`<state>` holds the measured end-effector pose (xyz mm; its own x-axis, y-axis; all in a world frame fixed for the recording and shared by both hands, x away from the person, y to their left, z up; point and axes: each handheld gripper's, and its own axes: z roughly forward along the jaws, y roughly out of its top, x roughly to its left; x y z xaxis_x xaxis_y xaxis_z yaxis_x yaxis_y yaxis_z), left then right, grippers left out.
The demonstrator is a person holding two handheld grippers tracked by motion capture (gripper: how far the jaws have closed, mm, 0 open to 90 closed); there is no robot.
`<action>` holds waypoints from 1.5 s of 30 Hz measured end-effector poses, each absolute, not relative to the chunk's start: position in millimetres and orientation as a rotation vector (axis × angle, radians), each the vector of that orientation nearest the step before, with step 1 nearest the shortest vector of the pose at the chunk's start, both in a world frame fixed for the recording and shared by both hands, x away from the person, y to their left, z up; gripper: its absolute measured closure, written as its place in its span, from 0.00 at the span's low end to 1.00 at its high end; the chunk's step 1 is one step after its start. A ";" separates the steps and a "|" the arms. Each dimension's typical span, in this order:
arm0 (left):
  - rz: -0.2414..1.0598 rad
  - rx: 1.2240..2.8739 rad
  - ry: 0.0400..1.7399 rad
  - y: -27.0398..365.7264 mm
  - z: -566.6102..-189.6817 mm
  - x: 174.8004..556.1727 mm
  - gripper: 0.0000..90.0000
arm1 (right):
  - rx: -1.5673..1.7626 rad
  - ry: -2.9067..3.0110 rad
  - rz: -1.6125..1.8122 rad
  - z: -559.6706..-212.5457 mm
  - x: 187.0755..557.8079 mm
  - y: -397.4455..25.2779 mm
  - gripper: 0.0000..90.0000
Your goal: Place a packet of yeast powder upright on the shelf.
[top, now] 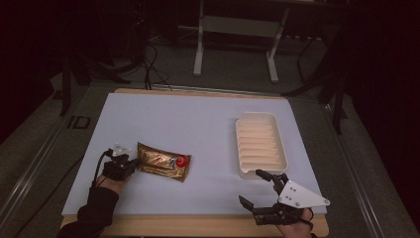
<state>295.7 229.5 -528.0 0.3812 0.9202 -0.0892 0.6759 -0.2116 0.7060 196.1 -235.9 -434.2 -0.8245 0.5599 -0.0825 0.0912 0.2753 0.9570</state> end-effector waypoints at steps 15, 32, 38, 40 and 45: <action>0.621 1.993 1.135 204.4 -474.4 278.3 1.00 | 0.617 2.092 1.571 -433.3 197.2 -240.2 0.16; 0.708 2.012 0.790 173.4 -437.5 269.3 1.00 | 0.687 2.074 1.640 -431.5 200.8 -242.3 0.12; 0.666 2.014 0.639 169.6 -422.9 270.1 1.00 | 0.647 2.092 1.593 -430.5 201.8 -243.0 0.12; 0.668 2.020 0.619 169.2 -418.8 270.3 1.00 | 0.635 2.085 1.573 -430.4 202.0 -243.5 0.13; 0.623 2.047 0.531 167.1 -407.9 270.4 1.00 | 0.638 2.094 1.571 -423.0 205.2 -245.7 0.16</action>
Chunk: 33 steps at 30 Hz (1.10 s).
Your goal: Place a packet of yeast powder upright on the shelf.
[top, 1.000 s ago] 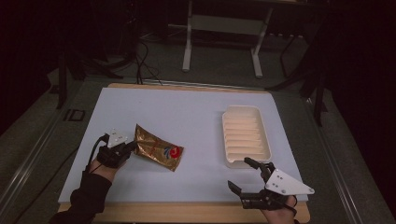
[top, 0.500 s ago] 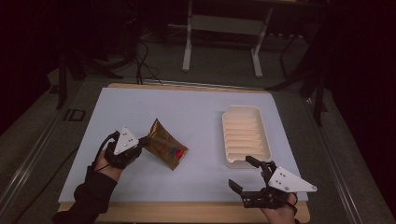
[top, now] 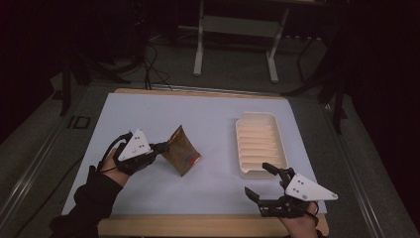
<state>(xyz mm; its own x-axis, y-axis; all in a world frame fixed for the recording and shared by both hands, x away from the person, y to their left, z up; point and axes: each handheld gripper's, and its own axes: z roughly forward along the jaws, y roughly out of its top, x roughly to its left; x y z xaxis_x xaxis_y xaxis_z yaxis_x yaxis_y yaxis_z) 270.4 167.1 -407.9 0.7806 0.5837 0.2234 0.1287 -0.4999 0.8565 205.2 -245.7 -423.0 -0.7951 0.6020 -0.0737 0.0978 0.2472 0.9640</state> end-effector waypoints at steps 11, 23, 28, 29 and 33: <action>0.577 2.060 0.397 158.3 -388.5 264.1 1.00 | 0.651 2.159 1.566 -404.7 222.1 -246.7 0.25; 0.507 2.085 0.172 145.7 -362.8 250.8 1.00 | 0.491 2.266 1.550 -383.3 237.9 -230.0 0.29; 0.471 2.092 0.136 141.2 -361.2 249.1 1.00 | 0.433 2.303 1.554 -376.3 246.0 -223.2 0.29; 0.470 2.095 0.127 140.9 -361.3 249.2 1.00 | 0.422 2.309 1.571 -374.5 248.0 -220.9 0.29; 0.488 2.084 -0.011 140.3 -364.9 248.6 1.00 | 0.370 2.426 1.575 -371.2 254.4 -211.1 0.29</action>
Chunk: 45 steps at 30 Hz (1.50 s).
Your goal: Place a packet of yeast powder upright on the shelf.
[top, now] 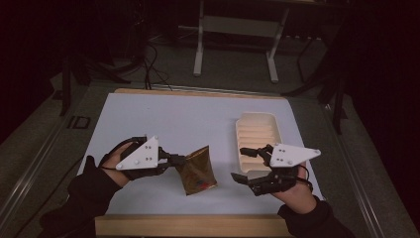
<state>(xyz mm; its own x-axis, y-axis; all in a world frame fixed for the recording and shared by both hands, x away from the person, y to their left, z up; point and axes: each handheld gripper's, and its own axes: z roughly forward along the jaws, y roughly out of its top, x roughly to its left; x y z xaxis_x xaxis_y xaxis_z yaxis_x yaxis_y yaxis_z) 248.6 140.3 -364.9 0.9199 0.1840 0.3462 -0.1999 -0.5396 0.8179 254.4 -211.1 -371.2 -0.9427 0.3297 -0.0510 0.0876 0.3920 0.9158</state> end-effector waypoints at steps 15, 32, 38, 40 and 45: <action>0.450 2.133 -0.145 126.0 -370.7 247.4 1.00 | 0.278 2.730 1.419 -375.2 279.4 -172.8 0.37; 0.438 2.099 -0.127 115.5 -371.4 249.1 1.00 | 0.137 2.988 1.219 -379.9 294.4 -138.9 0.58; 0.449 2.108 -0.107 113.9 -373.2 249.8 1.00 | 0.053 3.011 1.142 -384.1 296.7 -134.5 0.81; 0.454 2.112 -0.095 114.0 -373.6 250.9 0.99 | 0.044 2.996 1.132 -384.1 297.6 -134.4 0.84; 0.434 2.072 -0.045 116.7 -371.1 252.0 0.87 | 0.023 2.990 1.112 -382.6 296.4 -133.4 0.86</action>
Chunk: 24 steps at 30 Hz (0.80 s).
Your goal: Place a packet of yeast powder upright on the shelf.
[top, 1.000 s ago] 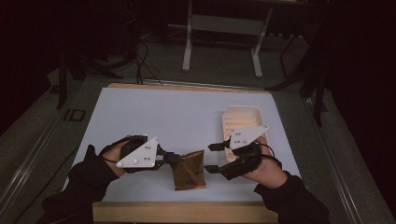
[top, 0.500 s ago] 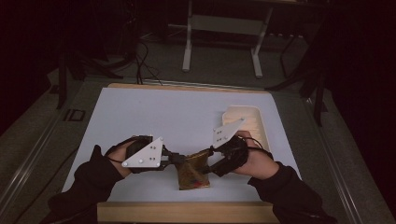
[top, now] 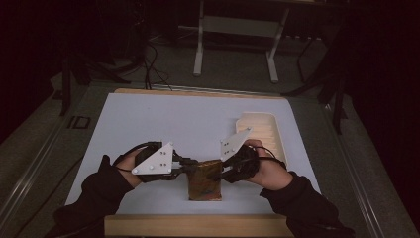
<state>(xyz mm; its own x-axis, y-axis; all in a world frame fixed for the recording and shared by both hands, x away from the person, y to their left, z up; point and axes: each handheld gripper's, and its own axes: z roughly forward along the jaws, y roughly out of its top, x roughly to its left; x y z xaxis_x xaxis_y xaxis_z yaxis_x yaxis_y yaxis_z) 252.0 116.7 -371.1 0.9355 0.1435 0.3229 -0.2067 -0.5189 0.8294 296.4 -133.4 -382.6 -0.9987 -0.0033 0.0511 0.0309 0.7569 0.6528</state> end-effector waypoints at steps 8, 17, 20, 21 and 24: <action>0.378 2.078 0.194 122.5 -366.3 254.0 0.45 | -0.028 -2.916 -1.138 -372.8 298.8 -140.0 0.86; 0.349 1.966 0.348 138.9 -372.8 257.0 0.17 | 0.002 -2.939 -1.206 -361.4 304.0 -151.0 0.87; 0.316 1.954 0.375 142.5 -378.2 257.1 0.09 | 0.009 -2.956 -1.250 -355.4 306.5 -156.2 0.87; 0.311 1.948 0.379 143.6 -380.5 257.0 0.08 | 0.027 -2.963 -1.273 -353.1 307.3 -158.1 0.87; 0.296 1.923 0.396 146.4 -389.3 256.3 0.05 | 0.044 -2.975 -1.344 -346.4 309.5 -163.5 0.87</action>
<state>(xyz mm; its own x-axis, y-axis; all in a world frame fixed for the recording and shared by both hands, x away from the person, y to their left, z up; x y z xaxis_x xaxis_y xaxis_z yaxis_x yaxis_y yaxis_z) 256.3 146.4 -389.3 0.9130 0.4075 0.0198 0.1349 -0.3473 0.9280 309.5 -163.5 -346.4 -0.9921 0.0257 -0.1226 -0.0750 0.6620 0.7458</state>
